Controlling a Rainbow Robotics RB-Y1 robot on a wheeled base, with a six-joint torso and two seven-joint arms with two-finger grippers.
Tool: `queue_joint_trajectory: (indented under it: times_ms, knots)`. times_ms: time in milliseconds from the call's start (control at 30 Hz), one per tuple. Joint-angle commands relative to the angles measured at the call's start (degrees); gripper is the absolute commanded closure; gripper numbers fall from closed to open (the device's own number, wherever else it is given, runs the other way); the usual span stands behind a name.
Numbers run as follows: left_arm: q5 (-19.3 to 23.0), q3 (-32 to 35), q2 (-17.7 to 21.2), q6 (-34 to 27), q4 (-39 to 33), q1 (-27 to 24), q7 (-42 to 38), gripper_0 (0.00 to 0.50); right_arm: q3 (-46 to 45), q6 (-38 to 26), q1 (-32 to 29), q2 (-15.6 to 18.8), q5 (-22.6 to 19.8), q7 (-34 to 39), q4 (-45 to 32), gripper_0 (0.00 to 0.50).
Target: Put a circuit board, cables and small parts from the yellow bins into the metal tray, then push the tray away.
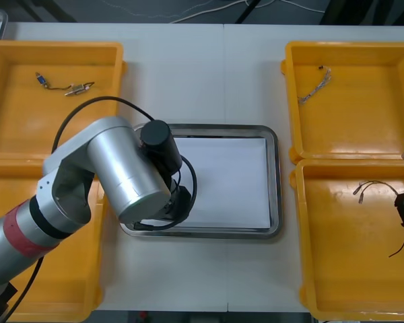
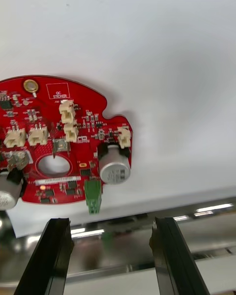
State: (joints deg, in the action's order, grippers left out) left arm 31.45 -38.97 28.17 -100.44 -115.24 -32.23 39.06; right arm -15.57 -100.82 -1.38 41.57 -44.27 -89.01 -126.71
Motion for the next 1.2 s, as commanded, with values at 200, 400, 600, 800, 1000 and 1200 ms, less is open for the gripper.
queue_joint_trajectory:
  times_ms: [200,400,600,800,1000,1200]
  knots:
    - [9.94,11.02,3.56,-9.56,-10.44,-5.04,-2.05,0.015,-4.56,-6.32,7.27,-2.19,-2.31,-11.01,-3.1,0.5]
    - [14.69,17.96,6.81,-9.56,-13.69,-5.04,-3.02,0.015,-2.27,-9.18,12.28,-2.37,-3.81,-13.2,-3.45,0.5]
    - [16.71,24.29,9.8,-9.56,-14.04,-5.04,-2.41,0.015,2.39,-9.18,16.59,-2.37,-4.86,-13.38,-4.77,0.5]
    - [17.33,29.83,13.22,-9.56,-13.95,-5.04,-1.09,0.014,8.28,-9.18,20.63,-2.1,-5.83,-13.64,-5.21,0.5]
    - [17.5,34.57,16.04,-9.56,-12.28,-4.6,2.43,0.014,15.75,-9.18,25.02,-1.4,-6.09,-14.43,-6.09,0.5]
    - [17.5,37.38,19.03,-9.56,-7.45,-4.25,8.05,0.015,23.04,-9.18,28.8,-1.14,-5.39,-15.05,-6.88,0.5]
